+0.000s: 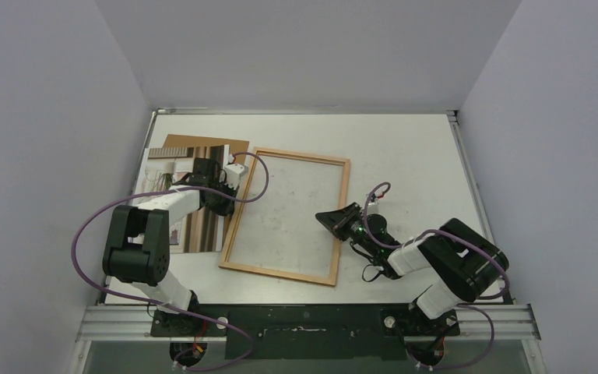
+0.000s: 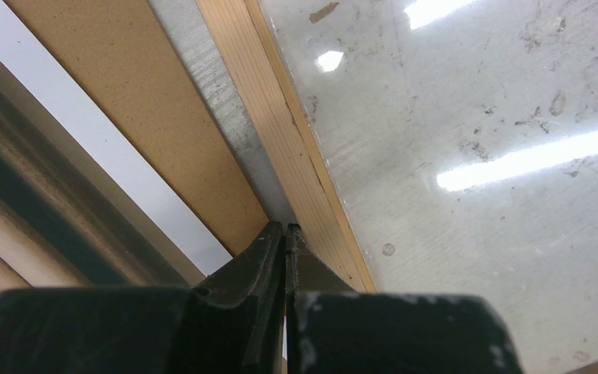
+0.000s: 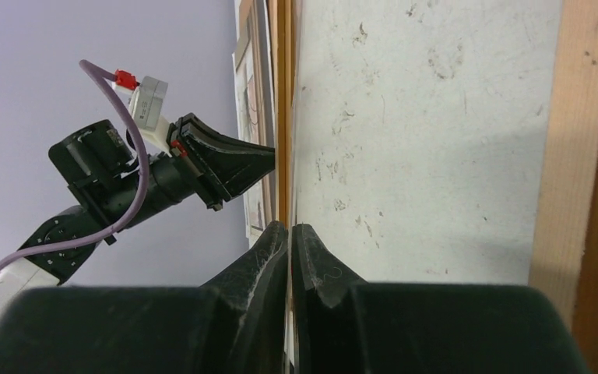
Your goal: Put the photo into the frame
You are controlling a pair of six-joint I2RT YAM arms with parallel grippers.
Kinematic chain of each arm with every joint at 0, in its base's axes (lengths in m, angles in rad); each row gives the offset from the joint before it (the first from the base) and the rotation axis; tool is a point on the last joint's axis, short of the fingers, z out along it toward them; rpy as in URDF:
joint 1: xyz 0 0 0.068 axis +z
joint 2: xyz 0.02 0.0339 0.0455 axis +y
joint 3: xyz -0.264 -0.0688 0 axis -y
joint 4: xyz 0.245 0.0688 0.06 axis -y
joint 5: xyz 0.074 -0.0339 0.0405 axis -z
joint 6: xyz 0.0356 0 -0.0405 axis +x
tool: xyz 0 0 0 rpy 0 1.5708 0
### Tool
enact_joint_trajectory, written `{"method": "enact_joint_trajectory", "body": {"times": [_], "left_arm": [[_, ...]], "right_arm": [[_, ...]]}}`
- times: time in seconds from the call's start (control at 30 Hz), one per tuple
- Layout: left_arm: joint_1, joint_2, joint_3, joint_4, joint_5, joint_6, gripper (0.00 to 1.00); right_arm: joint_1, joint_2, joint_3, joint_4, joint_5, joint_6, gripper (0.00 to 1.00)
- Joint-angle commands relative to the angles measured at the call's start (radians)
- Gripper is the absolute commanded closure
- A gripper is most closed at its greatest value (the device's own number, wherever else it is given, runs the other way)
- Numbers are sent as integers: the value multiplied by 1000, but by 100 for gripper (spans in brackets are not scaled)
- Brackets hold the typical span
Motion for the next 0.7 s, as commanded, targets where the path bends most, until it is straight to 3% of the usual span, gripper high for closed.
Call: {"method": "enact_joint_trajectory", "body": {"times": [0.0,0.13,0.43,0.67], "left_arm": [[-14,-38,18,-1,71,-14,100],[-17,-39,18,1,71,-17,100],[-20,-37,22,-3,68,-17,100],[-20,-38,21,-3,66,-14,100]], "right_arm": [[15,-100,78,-186,28,-120,95],[21,-88,84,-179,26,-116,95],[18,18,37,80,-19,14,95],[24,8,36,233,-47,56,95]]}}
